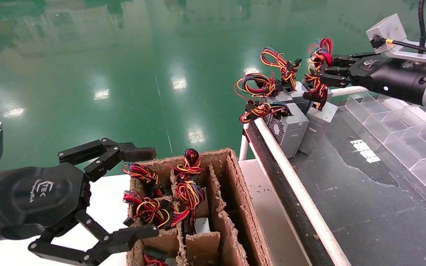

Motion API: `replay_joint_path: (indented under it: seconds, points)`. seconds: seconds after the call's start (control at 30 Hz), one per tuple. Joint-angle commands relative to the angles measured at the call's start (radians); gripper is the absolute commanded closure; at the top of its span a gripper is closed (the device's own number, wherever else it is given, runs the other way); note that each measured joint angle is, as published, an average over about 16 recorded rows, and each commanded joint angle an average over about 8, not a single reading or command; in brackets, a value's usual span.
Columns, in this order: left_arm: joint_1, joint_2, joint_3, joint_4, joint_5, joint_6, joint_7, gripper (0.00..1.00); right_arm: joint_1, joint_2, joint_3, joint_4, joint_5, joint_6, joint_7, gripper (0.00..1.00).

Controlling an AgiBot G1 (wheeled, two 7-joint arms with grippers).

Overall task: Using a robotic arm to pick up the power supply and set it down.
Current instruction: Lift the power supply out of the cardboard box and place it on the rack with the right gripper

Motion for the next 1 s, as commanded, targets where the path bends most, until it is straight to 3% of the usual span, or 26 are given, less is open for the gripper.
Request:
replay_joint_path:
  seconds: [0.03,0.63,0.77,1.0]
  points:
    - [0.000,0.000,0.000,0.000,0.000,0.000,0.000,0.00,0.002,0.001,-0.005,-0.002,-0.007,-0.016,0.002,1.00]
    - [0.000,0.000,0.000,0.000,0.000,0.000,0.000,0.00,0.031,0.099,-0.015,0.003,-0.020,-0.251,0.004,1.00]
    - [0.000,0.000,0.000,0.000,0.000,0.000,0.000,0.00,0.031,0.102,-0.013,-0.006,-0.017,-0.242,0.000,1.00]
    - [0.000,0.000,0.000,0.000,0.000,0.000,0.000,0.00,0.029,0.072,-0.010,-0.024,-0.012,-0.127,-0.007,1.00]
